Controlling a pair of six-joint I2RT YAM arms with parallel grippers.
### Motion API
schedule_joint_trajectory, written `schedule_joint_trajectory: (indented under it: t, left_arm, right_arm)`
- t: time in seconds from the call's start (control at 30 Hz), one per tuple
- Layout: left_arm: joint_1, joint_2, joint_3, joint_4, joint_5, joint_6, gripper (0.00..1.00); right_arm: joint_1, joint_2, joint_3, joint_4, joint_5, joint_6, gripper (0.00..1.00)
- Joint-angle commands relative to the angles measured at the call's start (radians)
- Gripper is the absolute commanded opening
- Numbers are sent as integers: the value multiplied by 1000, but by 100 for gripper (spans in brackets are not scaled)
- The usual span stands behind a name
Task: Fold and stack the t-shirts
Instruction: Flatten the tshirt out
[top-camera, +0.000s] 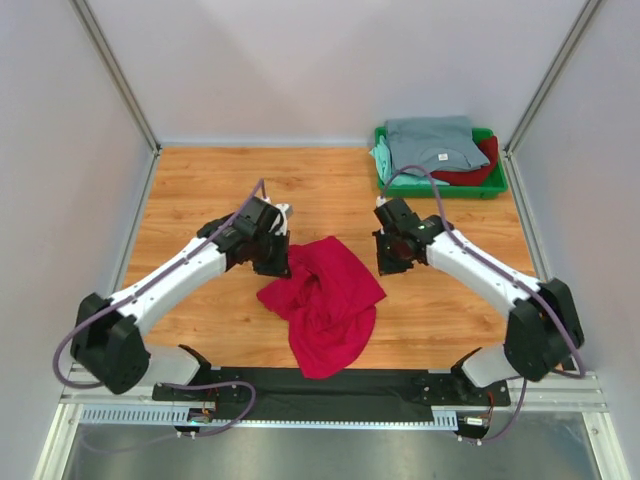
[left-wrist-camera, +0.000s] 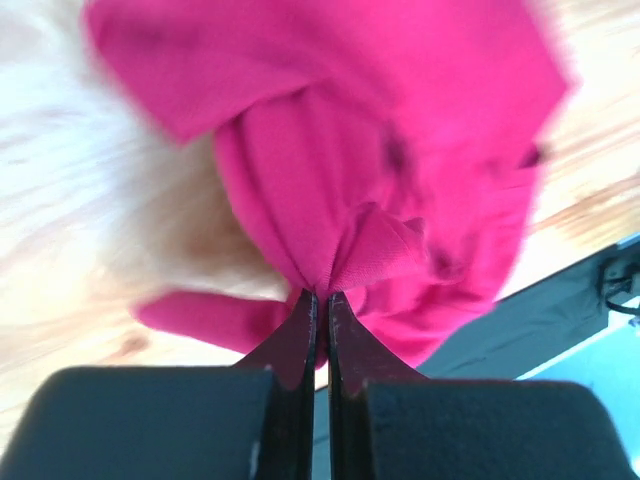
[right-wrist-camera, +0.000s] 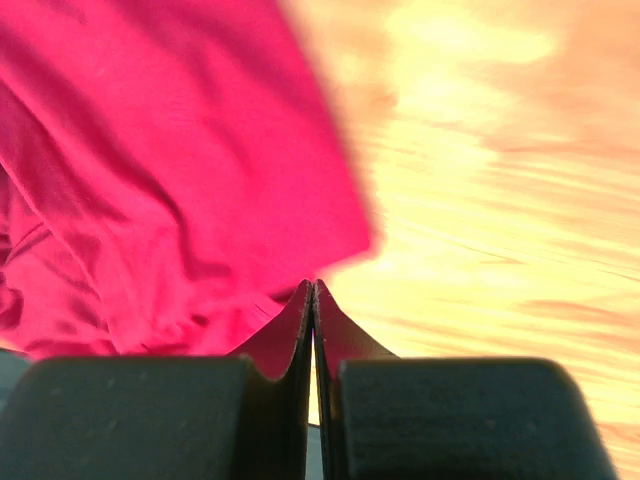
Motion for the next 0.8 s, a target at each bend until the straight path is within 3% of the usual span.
schedule_joint_trajectory:
  t: [0.0,0.1,0.13,0.2,0.27,0.43,0.67,0.77]
  left_arm:
    - [0,-126,87,-127,-101,52,0]
    - [0,-192,99,-105,-25,66,0]
    - [0,-206,89,-77,20,66,0]
    - [0,-235,66,4,148,25,0]
    - [0,-255,52,65,230,-43,0]
    - [-1,-313,61,84,241,-77,0]
    - [-1,-373,39,34,230,-92,0]
    - [-1,-390,41,5,221,-86,0]
  right_arm:
    - [-10,-172,66,-56,92,11,0]
    - [-7,-237,53,43,-52,-3,0]
    - [-3,-231,41,74,-165,7,20]
    - [31,-181,53,108,-254,49,36]
    - [54,-157,68,115,-272,63,43]
    - [164,-160,-47,413,-373,85,62]
    - [235,-7,-68,608,-335,103,60]
    - [264,68,-27,575,-242,100,55]
